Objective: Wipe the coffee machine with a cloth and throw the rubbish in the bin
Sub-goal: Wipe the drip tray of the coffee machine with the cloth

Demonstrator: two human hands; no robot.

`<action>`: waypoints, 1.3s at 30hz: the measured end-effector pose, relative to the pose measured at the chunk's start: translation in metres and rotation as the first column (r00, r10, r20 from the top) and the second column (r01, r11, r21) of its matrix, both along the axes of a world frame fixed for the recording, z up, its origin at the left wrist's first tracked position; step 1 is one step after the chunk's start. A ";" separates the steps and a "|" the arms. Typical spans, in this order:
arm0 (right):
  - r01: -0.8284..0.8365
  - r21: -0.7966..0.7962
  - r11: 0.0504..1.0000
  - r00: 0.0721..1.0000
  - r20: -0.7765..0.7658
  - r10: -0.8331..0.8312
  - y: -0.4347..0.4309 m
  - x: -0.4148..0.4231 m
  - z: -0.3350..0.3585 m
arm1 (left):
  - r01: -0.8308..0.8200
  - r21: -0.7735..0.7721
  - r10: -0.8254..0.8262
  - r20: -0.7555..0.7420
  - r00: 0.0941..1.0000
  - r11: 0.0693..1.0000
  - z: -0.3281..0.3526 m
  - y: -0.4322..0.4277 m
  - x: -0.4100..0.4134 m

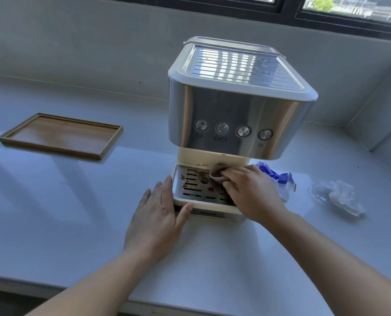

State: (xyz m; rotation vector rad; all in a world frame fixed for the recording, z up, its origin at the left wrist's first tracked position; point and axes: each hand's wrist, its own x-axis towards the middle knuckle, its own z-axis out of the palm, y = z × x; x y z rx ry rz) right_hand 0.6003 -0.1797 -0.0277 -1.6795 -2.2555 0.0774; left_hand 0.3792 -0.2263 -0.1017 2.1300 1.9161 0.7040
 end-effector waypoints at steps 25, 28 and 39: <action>-0.204 0.040 0.978 0.956 0.225 0.190 -0.027 -0.020 -0.015 | 0.009 -0.021 -0.009 -0.019 1.000 1.000 0.006 -0.002 0.003; -0.188 0.019 0.982 0.962 0.207 0.180 -0.025 0.000 -0.011 | 0.012 -0.021 -0.013 -0.023 1.000 1.000 0.005 -0.001 0.003; -0.077 0.022 0.997 0.976 0.207 0.071 -0.014 -0.035 -0.009 | 0.000 -0.005 0.000 -0.031 1.000 1.000 0.004 -0.002 0.002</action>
